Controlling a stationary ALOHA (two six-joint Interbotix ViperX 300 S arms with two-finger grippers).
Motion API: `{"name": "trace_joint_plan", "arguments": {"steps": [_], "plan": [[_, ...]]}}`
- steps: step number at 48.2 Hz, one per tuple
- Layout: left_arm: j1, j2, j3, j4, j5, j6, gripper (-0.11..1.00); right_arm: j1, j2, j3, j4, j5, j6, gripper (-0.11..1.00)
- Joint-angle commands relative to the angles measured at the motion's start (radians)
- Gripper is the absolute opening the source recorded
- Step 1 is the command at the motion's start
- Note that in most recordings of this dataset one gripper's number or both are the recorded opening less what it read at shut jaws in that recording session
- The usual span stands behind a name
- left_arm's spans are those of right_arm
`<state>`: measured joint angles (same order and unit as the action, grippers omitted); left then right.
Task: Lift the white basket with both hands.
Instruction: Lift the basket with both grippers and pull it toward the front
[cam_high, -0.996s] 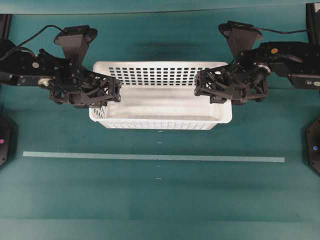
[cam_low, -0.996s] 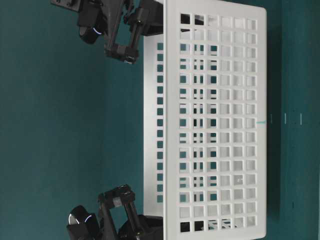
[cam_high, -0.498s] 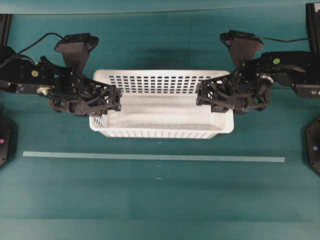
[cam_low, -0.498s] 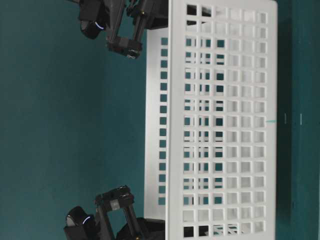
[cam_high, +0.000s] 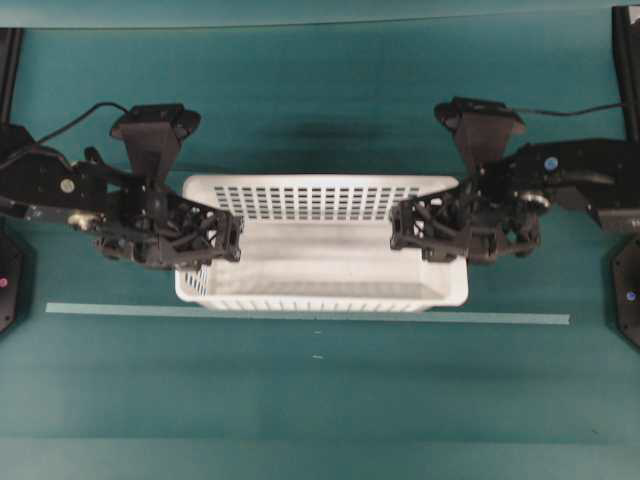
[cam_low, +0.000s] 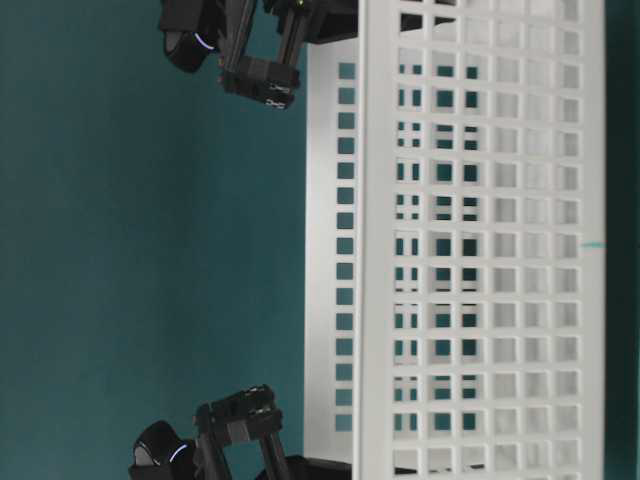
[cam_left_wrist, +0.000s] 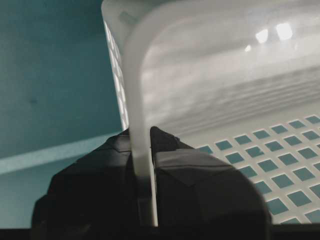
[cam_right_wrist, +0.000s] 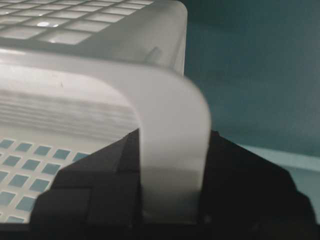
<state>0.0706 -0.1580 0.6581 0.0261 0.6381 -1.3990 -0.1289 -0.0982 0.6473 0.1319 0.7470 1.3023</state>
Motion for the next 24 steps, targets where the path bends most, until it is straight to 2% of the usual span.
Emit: {"name": "trace_joint_plan", "arguments": {"steps": [1,14,24], "plan": [[-0.028,-0.026,-0.011,0.003,-0.006,0.000,-0.01,0.052,0.006,-0.005,-0.006,-0.008,0.003,0.16],[-0.095,-0.028,-0.003,0.003,-0.006,-0.048,-0.01,0.133,0.009,-0.003,-0.014,-0.026,0.086,0.16],[-0.133,-0.021,0.000,0.003,-0.006,-0.086,-0.01,0.173,0.012,-0.003,-0.017,-0.029,0.120,0.16]]}}
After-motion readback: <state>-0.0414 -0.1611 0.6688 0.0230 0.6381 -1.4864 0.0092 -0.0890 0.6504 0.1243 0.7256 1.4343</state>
